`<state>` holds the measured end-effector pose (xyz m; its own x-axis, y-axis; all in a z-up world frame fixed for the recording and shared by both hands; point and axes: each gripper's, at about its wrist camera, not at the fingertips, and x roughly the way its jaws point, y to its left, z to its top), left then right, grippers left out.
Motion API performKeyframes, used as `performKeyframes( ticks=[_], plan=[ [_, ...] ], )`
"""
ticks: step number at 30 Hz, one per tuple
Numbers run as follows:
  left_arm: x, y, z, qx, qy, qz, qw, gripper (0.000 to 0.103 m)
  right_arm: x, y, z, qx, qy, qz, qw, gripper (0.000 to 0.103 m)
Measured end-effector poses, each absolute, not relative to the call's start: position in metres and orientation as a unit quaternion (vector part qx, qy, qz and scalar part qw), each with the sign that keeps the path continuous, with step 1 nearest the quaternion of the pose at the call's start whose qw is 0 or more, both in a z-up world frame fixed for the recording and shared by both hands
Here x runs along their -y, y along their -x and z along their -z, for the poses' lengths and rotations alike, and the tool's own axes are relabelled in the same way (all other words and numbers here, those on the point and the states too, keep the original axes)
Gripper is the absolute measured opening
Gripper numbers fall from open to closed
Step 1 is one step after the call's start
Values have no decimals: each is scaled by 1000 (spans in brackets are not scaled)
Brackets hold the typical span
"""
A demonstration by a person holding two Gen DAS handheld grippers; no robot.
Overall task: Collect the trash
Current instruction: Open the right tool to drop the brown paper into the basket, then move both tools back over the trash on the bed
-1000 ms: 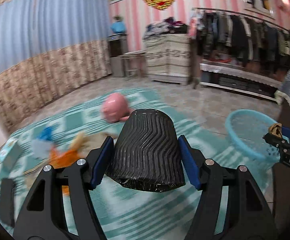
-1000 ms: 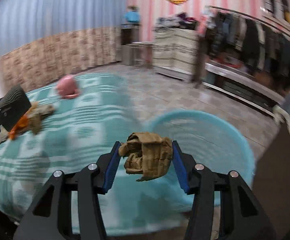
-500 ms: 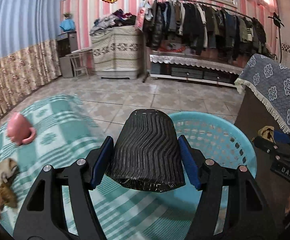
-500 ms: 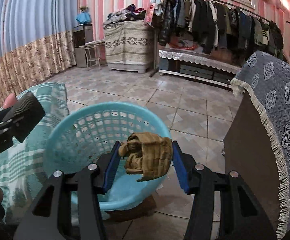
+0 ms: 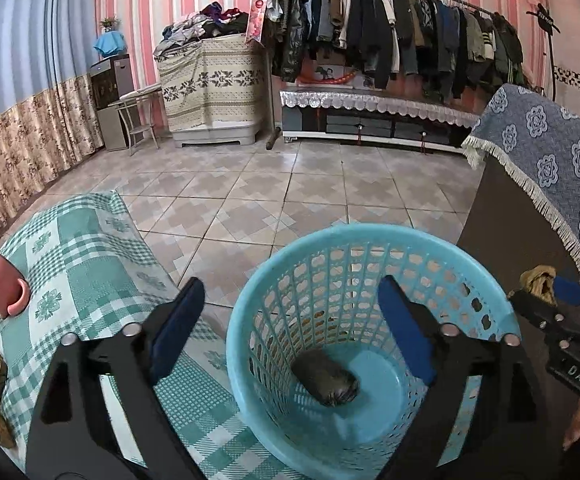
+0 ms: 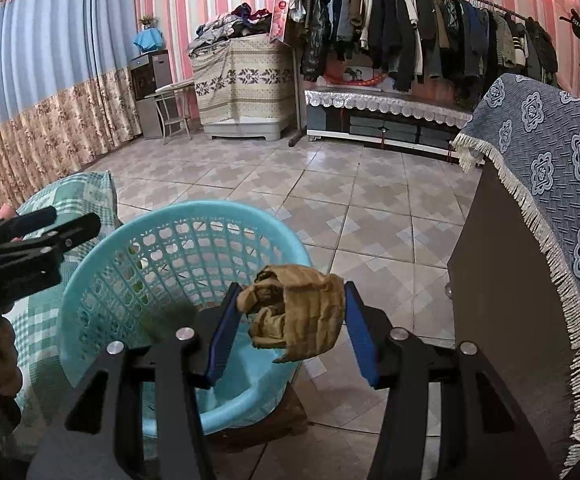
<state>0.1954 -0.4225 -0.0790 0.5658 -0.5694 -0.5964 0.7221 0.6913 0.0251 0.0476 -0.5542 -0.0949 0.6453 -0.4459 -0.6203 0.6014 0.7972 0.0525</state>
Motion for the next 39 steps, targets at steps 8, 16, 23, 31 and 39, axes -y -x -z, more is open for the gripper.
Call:
performKeyframes(
  ticks=[8,16,23,31,39],
  plan=[
    [389,-212,68,-270,-124,323,898,94,545,-58,97,-306,-124,287,899,51],
    [343,-229,54,-254,-107,273,921,95,532,-79,92,-299,-129,288,901,51],
    [324,-225,44,-243,-107,254,930,98,525,-99,93,-304,-133,299,895,53],
    [296,-217,43,-246,-93,239,935,98,514,-99,80,-294,-130,312,894,88],
    [259,-214,36,-245,-79,219,941,98,501,-100,76,-296,-118,313,895,96]
  ],
)
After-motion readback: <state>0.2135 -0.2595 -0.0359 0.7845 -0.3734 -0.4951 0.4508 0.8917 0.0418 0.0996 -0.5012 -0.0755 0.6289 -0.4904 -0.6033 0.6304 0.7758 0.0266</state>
